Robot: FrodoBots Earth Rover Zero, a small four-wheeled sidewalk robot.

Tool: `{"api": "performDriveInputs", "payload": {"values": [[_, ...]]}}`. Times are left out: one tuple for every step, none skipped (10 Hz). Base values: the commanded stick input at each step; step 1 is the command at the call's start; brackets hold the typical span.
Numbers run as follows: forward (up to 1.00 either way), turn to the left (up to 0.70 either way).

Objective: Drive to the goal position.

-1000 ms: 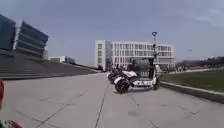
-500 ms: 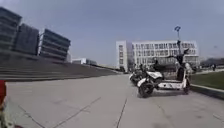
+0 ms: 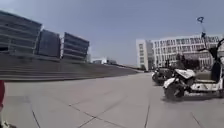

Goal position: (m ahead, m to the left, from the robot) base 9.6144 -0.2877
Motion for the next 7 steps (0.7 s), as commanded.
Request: {"api": "performDriveInputs", "payload": {"values": [[0.70, -0.01], [0.70, -0.01], [0.70, -0.01], [0.70, -0.01], [0.70, -0.01], [0.70, -0.01], [0.70, -0.01]]}}
